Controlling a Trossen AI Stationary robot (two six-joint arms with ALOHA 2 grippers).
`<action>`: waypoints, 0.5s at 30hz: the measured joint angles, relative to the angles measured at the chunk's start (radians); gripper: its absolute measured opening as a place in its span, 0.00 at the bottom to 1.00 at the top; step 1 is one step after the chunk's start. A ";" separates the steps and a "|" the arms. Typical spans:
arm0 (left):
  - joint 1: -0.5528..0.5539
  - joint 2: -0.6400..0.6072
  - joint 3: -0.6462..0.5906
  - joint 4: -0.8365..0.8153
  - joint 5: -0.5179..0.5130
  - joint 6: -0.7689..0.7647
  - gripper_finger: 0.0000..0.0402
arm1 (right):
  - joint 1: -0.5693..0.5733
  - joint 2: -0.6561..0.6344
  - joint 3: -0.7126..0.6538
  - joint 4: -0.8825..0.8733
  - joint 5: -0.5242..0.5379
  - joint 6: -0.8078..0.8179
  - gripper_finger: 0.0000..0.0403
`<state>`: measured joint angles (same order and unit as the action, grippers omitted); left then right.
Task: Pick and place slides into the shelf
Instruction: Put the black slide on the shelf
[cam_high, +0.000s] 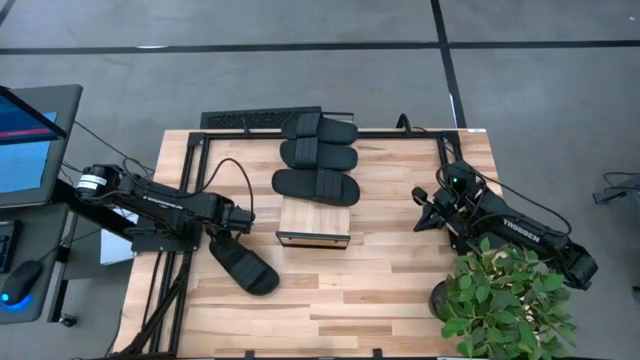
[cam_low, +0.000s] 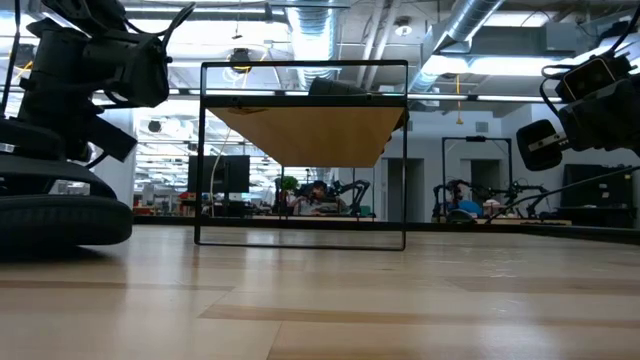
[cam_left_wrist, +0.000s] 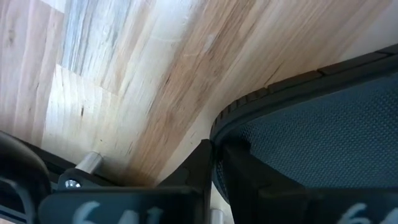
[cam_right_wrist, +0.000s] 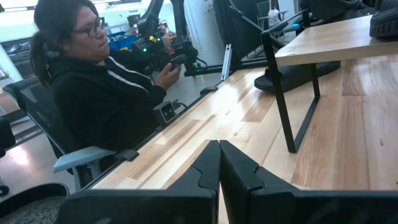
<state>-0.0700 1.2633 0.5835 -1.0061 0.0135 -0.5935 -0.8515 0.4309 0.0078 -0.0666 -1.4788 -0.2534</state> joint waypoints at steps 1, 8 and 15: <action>0.000 0.000 0.000 0.000 0.000 0.000 0.06 | 0.000 0.000 0.000 0.000 0.000 0.000 0.00; -0.001 0.000 0.000 0.014 -0.024 0.007 0.06 | 0.000 0.000 0.000 0.000 0.000 0.000 0.00; -0.001 0.000 0.000 0.025 -0.053 -0.008 0.06 | 0.000 0.000 0.000 0.000 0.000 0.000 0.00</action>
<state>-0.0711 1.2633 0.5835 -0.9812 -0.0390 -0.6013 -0.8516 0.4309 0.0078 -0.0666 -1.4789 -0.2534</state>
